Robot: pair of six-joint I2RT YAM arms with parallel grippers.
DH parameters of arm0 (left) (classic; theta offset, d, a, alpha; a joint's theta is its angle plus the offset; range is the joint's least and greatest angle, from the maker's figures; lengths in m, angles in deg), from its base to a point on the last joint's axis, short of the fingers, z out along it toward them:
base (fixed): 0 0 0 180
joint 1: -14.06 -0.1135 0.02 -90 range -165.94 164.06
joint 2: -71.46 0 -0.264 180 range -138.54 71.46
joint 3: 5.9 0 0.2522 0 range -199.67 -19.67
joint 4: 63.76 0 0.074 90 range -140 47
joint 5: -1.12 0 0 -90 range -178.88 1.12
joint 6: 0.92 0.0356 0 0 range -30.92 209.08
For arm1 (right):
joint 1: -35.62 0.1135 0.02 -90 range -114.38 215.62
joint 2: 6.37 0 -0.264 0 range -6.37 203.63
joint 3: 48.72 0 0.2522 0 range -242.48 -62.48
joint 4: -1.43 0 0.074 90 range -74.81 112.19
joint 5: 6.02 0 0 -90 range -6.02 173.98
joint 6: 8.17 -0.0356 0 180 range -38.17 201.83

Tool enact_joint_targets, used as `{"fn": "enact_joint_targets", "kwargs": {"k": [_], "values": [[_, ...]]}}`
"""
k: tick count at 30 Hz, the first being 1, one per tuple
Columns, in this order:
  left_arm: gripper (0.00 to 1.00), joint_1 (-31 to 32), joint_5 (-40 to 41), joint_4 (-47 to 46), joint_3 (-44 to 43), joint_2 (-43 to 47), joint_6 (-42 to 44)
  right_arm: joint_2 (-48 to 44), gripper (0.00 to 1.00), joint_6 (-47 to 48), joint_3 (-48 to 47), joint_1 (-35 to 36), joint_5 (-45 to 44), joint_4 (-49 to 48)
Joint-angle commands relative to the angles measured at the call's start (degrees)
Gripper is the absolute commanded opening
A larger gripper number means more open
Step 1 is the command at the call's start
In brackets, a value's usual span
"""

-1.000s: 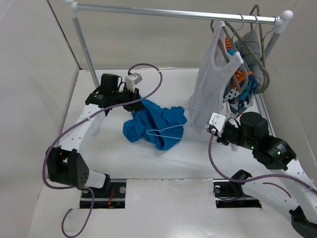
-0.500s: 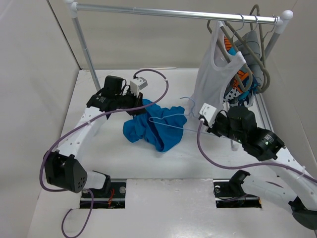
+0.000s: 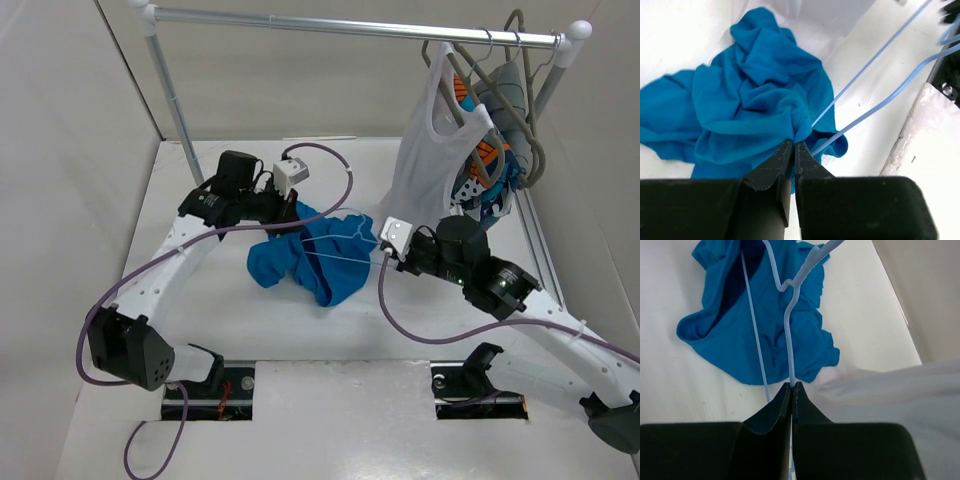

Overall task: Place the t-shirt on the hanger
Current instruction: Place tshirt on hanger

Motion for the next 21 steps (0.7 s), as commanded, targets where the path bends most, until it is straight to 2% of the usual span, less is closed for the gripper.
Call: {"fn": "enact_joint_targets", "kwargs": {"k": [1, 5, 6, 13, 14, 18, 21], "values": [[0.0, 1.53, -3.29, 2.13, -5.36, 2.26, 4.85, 0.3, 0.0, 3.6, 1.2, 0.57, 7.97, -10.97], [0.0, 1.53, -8.2, 6.16, -8.87, 2.79, 11.27, 0.3, 0.0, 5.36, 3.75, 0.57, 10.53, -14.4], [0.0, 1.53, -11.52, 7.05, -10.1, 2.79, 12.5, 0.3, 0.0, 5.37, 3.75, 0.57, 10.53, -15.1], [0.0, 5.92, -23.05, 12.41, -11.43, 2.79, 17.61, 1.44, 0.0, 4.84, 9.19, 1.09, 11.24, -29.41], [0.0, 5.93, -23.94, 12.42, -11.43, 2.79, 17.61, 1.44, 0.0, 4.32, 10.25, 1.09, 11.24, -33.7], [0.01, 5.93, -23.17, 12.42, -8.97, 2.79, 17.08, 2.76, 0.0, 3.79, 14.99, 1.09, 11.76, -39.27], [0.28, 5.93, -17.55, 12.42, -7.21, 3.32, 19.18, 3.28, 0.0, 3.79, 17.63, 1.09, 11.76, -42.34]]}}
